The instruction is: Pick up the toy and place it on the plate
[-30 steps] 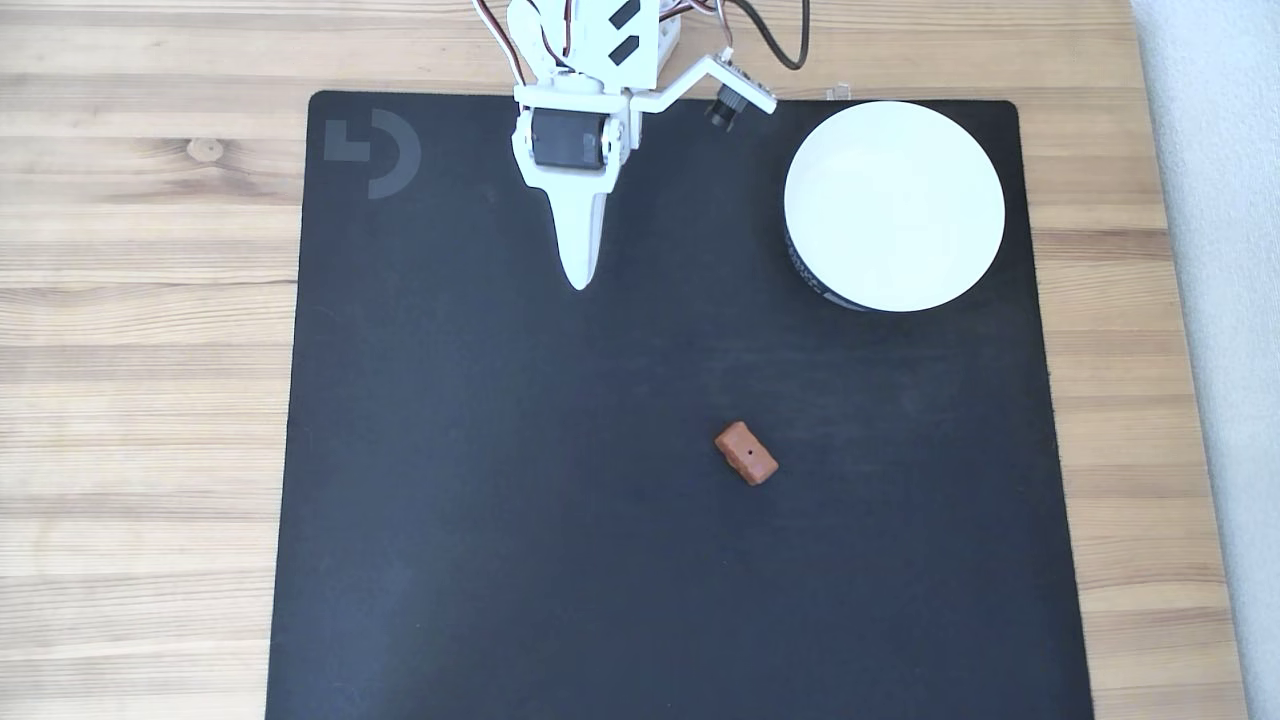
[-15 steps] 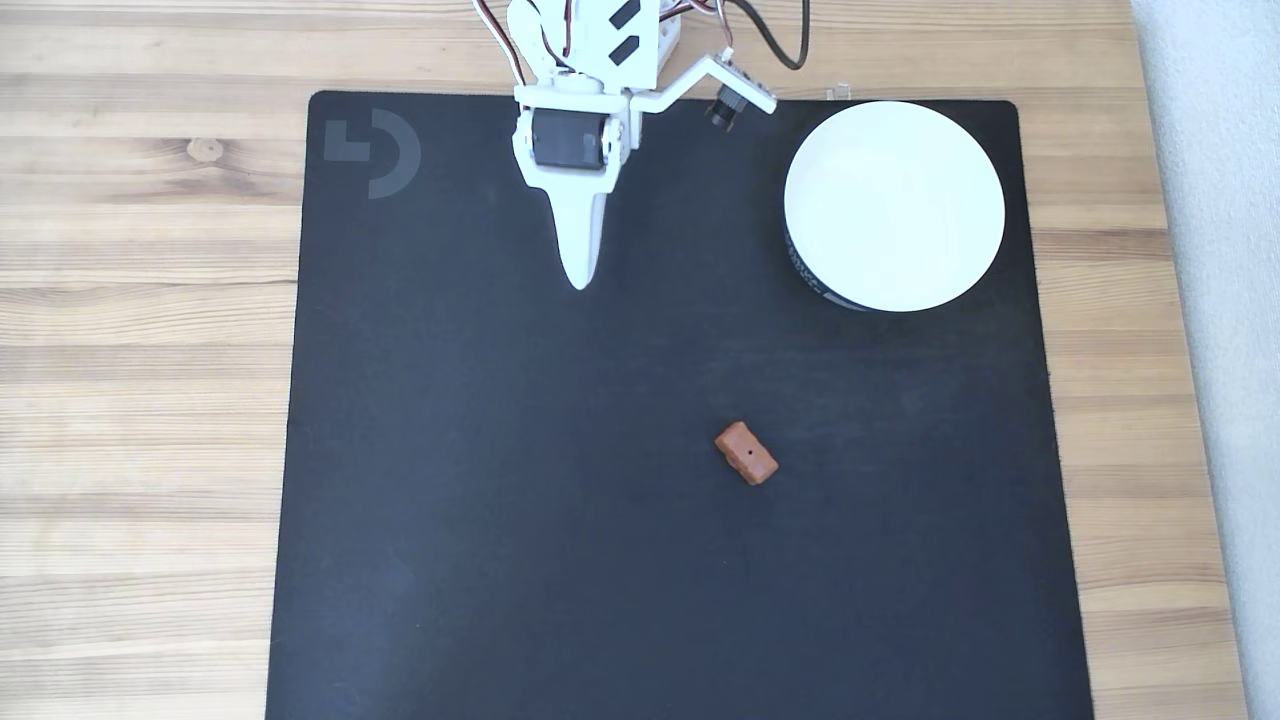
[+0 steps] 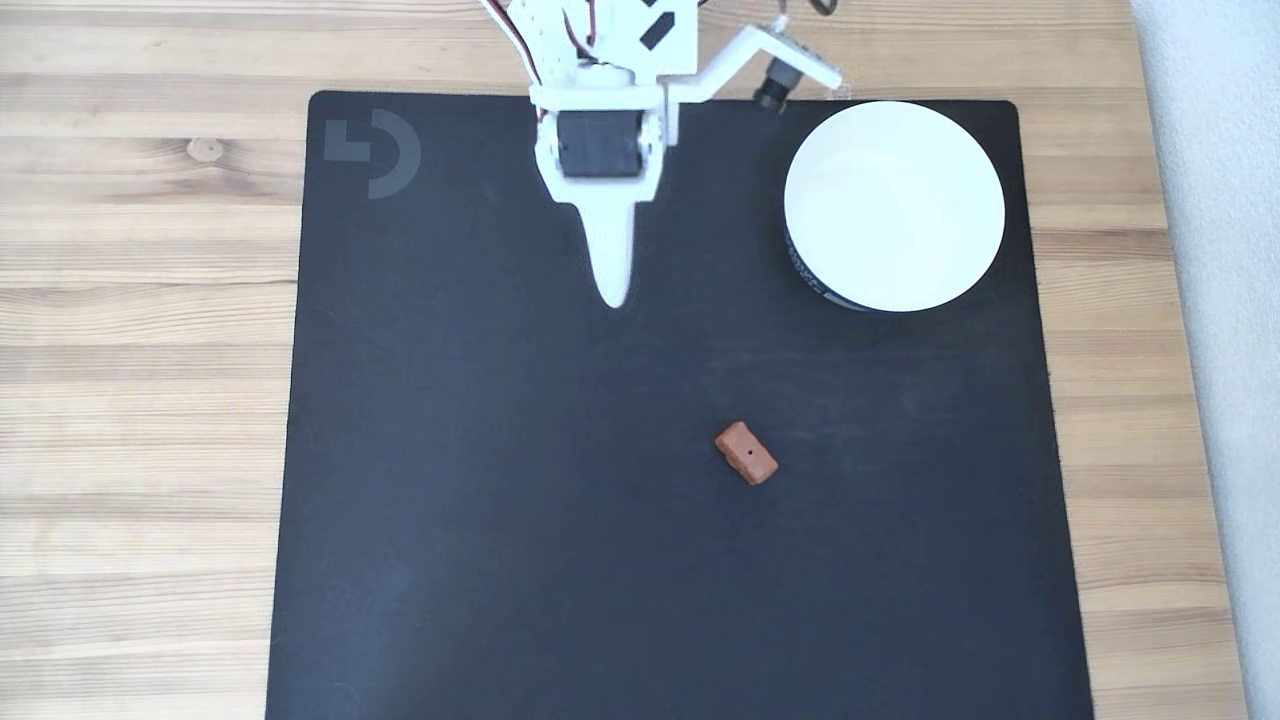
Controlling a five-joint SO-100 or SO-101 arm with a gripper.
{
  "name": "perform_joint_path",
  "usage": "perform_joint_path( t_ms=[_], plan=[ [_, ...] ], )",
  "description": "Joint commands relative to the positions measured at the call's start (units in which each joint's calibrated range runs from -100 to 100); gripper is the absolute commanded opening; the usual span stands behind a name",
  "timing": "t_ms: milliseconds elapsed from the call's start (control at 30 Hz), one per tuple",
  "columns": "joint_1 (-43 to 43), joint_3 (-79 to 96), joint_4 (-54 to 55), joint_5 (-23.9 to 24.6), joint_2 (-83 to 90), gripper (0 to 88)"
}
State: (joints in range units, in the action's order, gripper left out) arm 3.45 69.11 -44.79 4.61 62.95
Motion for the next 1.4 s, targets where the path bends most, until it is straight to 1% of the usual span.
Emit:
perform_joint_path(
  t_ms=[0,100,167,300,333,400,467,500,667,833,1000,1067,1267,1367],
  plan=[
    [3.11,-15.61,3.80,0.25,-16.05,2.4],
    [5.20,-25.17,4.06,0.25,-25.97,2.4],
    [7.13,-35.53,4.06,0.25,-36.06,2.4],
    [9.55,-50.41,3.13,0.25,-49.82,2.4],
    [10.31,-56.53,2.45,0.25,-55.40,2.4],
    [10.56,-62.48,0.42,0.25,-60.57,2.4],
    [10.64,-69.24,-3.22,0.25,-66.07,2.4],
    [10.72,-75.28,-7.12,-0.01,-70.83,2.4],
    [11.06,-90.42,-17.87,-0.17,-83.16,2.4],
    [14.24,-95.83,-20.67,-0.22,-86.75,2.4],
    [17.00,-95.56,-20.67,-0.12,-87.08,2.4],
    [17.25,-95.56,-21.17,0.09,-87.08,2.4],
    [16.75,-95.83,-29.39,-0.12,-86.42,2.4],
    [16.33,-96.10,-29.39,-0.22,-86.33,2.4]
  ],
)
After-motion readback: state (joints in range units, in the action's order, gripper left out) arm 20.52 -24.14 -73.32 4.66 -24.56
